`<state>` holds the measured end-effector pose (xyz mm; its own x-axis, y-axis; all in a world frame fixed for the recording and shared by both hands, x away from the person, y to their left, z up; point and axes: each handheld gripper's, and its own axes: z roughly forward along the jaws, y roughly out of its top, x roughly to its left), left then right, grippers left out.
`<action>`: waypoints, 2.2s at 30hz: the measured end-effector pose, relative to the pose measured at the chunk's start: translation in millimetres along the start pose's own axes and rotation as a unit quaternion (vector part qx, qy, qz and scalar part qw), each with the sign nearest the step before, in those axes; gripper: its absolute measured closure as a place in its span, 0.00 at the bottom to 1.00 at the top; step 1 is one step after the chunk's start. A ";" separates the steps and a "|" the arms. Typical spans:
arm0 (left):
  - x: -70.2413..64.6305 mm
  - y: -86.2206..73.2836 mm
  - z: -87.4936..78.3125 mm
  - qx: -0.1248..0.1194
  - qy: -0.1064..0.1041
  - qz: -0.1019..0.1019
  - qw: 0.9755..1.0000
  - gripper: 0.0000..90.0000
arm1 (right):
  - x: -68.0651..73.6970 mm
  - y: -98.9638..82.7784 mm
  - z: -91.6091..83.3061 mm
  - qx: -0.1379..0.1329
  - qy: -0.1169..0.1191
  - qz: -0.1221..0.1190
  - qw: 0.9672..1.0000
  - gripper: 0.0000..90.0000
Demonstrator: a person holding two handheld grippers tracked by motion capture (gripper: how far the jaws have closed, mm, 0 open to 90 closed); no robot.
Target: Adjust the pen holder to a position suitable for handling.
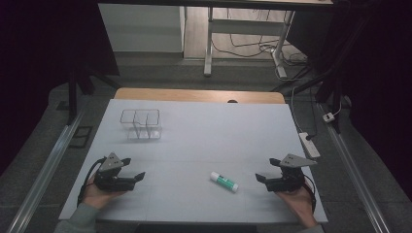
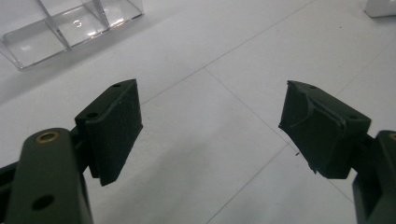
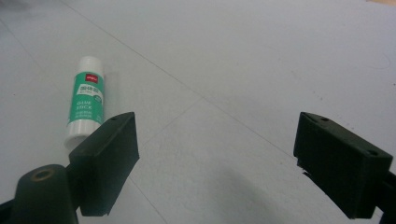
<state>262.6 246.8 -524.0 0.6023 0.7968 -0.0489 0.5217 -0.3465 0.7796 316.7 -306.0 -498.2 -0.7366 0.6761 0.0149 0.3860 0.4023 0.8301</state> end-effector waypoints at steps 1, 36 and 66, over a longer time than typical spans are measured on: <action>-0.2 -0.3 -0.4 0.000 0.000 0.001 1.000 0.23 | -0.1 -0.1 0.6 0.000 0.002 0.002 1.000 0.15; 9.5 6.9 -3.4 0.001 0.006 -0.010 1.000 0.23 | -2.9 -3.2 2.3 0.008 -0.011 0.012 1.000 0.15; 59.3 30.2 -15.2 0.011 0.065 -0.062 0.996 0.28 | -4.0 -5.8 2.6 0.010 -0.015 0.018 1.000 0.16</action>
<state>305.0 291.1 -493.8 0.4504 0.8907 -0.0611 0.6013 -0.2521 0.7582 318.8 -309.4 -504.5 -0.7051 0.7085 0.0287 0.4244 0.3893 0.8175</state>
